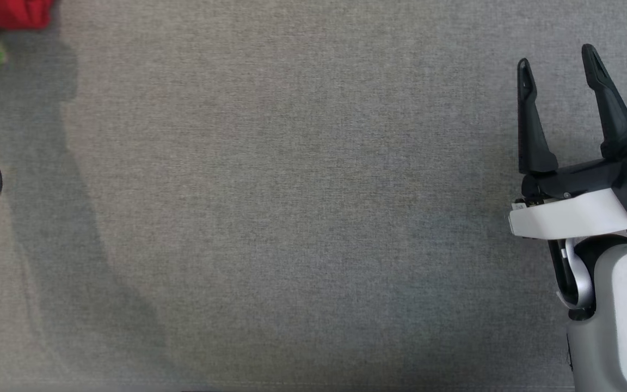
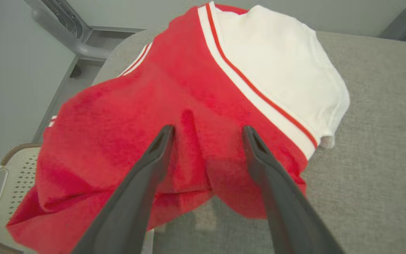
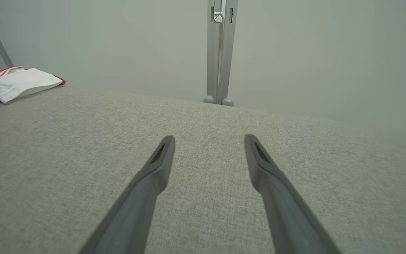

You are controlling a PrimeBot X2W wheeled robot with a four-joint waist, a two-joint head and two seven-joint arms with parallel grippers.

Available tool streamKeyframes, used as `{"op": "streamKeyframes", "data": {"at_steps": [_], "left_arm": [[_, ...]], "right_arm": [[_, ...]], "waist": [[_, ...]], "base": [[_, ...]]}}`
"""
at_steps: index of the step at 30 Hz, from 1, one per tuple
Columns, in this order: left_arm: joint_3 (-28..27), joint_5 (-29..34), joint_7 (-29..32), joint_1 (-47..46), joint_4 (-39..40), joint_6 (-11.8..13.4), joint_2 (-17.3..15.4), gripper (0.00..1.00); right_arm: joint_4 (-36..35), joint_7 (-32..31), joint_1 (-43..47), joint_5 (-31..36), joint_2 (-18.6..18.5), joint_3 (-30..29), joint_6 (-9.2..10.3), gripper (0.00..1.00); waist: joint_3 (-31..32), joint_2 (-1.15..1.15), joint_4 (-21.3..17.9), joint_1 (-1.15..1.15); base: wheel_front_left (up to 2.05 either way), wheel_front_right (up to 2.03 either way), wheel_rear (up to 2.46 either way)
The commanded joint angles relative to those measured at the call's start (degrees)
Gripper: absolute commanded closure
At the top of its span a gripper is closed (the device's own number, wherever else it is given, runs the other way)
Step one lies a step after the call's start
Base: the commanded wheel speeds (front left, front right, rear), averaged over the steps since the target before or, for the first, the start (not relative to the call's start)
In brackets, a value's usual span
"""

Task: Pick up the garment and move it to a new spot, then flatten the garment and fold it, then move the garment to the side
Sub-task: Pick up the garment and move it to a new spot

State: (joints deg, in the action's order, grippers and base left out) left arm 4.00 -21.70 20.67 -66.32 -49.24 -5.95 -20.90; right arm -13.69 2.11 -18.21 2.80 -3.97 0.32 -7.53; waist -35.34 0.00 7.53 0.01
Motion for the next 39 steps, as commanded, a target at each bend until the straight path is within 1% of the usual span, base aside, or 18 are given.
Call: {"op": "streamKeyframes", "data": {"at_steps": [1, 5, 7, 8, 13, 18, 24, 26, 30, 33, 39], "left_arm": [[-0.1, -0.5, 0.7, -0.4, -0.8, 0.3, -0.4, 0.00], [0.2, -1.2, 2.6, -1.1, -4.0, 0.4, -0.2, 0.00], [0.4, -1.3, 1.8, -0.8, -4.6, 0.3, 0.2, 0.73], [0.4, -1.3, 0.7, -0.8, -4.6, 0.7, 0.3, 1.00], [0.5, -0.5, -3.6, -1.8, -4.4, 1.1, -0.5, 1.00], [1.5, 0.2, -6.3, -2.5, -3.7, 0.5, -0.8, 1.00], [4.6, 0.3, -8.3, -3.0, -1.5, -0.9, 0.6, 1.00], [6.1, -0.3, -8.5, -2.9, -0.2, -1.2, 2.1, 1.00], [10.5, -2.0, -9.0, -1.2, 3.7, -1.5, 5.3, 1.00], [16.5, -5.1, -9.1, 1.6, 8.5, -1.5, 7.7, 1.00], [26.2, -11.1, -10.6, 7.0, 17.2, -1.5, 11.0, 1.00]], "right_arm": [[-0.5, 0.2, -0.9, -0.2, 0.1, -0.2, 0.08, 0.00], [-0.1, 0.6, -0.6, -0.1, 0.2, -0.8, 0.08, 0.00], [0.1, 0.8, -0.6, -0.2, 0.2, -0.7, 0.08, 0.00], [0.4, 0.9, -0.7, -0.3, 0.3, -0.7, 0.08, 0.00], [1.8, 1.7, -0.6, -0.7, 0.5, -0.3, 0.08, 0.00], [4.2, 2.9, 0.5, -1.3, 0.7, -0.6, 0.08, 0.00], [8.5, 4.8, 2.1, -2.6, 1.0, -1.0, 0.08, 0.00], [9.9, 5.5, 2.8, -3.2, 1.0, -1.3, 0.08, 0.00], [12.6, 6.8, 4.9, -5.0, 1.0, -2.4, 0.08, 0.00], [14.3, 7.7, 6.6, -6.3, 1.0, -3.2, 0.08, 0.00], [16.4, 8.8, 9.1, -8.0, 1.0, -4.7, 0.08, 0.00]], "waist": [[-4.2, 0.00, -4.1, -0.01], [-3.5, 0.00, -4.2, -0.01], [-2.9, 0.00, -4.1, -0.01], [-2.5, 0.00, -4.1, -0.01], [0.4, 0.00, -3.8, -0.01], [4.8, 0.00, -3.7, -0.01], [11.7, 0.00, -4.5, -0.01], [14.2, 0.00, -4.9, -0.01], [18.5, 0.00, -5.9, -0.01], [21.4, 0.00, -7.1, -0.01], [23.7, 0.00, -10.0, -0.01]], "base": [[0.00, 0.00, 0.00], [0.00, 0.00, 0.00], [0.00, 0.00, 0.00], [0.00, 0.00, 0.00], [0.00, 0.00, 0.00], [0.00, 0.00, 0.00], [0.00, 0.00, 0.00], [0.00, 0.00, 0.00], [0.00, 0.00, 0.00], [0.00, 0.00, 0.00], [0.00, 0.00, 0.00]]}}
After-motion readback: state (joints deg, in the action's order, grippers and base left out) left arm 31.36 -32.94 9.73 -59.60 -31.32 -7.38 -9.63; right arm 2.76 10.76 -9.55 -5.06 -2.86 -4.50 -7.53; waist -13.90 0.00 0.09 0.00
